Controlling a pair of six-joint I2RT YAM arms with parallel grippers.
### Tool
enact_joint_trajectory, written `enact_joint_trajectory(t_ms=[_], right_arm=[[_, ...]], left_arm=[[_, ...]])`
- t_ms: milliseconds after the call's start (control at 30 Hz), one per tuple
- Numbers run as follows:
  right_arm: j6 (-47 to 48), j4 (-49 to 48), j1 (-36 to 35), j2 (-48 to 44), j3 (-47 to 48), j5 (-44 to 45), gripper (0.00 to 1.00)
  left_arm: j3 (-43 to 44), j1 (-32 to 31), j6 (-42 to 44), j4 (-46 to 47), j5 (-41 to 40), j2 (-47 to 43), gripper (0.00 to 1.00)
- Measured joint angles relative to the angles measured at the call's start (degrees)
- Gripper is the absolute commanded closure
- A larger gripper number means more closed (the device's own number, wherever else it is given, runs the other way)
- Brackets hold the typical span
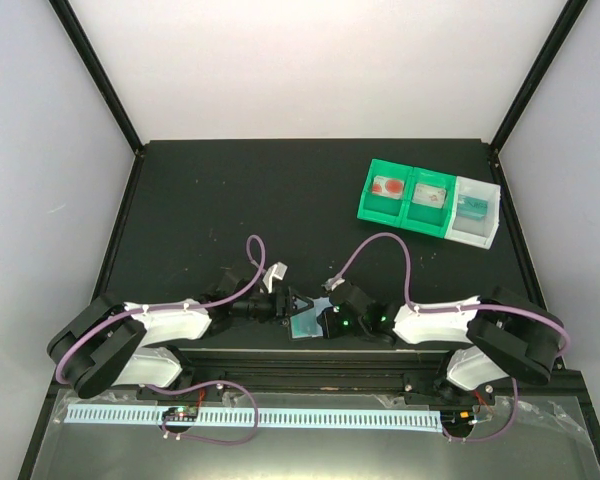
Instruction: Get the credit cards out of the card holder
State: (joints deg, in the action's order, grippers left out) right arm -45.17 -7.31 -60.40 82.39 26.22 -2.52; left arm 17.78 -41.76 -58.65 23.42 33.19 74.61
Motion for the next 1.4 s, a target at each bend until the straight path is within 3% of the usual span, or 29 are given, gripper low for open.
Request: enact_joint_trajectory(t_ms=[333,900,1400], right_arm=[[1.16,6.01,0.04,-9.4,-0.44,5.31,0.84],[1.07,11.26,2.69,-13.27,-5.2,9.66,0.81],[0.04,13.53,2.69,-23.06,-7.21,13.31,0.79]], left_arm=[[0.09,-2.23,-1.62,3.15,0.44,2.14,0.31],[3.61,-5.77,-2.51,5.88,0.7,6.95,0.32],[4.61,-6.49,-1.44,6.32,0.72,9.62,0.33]])
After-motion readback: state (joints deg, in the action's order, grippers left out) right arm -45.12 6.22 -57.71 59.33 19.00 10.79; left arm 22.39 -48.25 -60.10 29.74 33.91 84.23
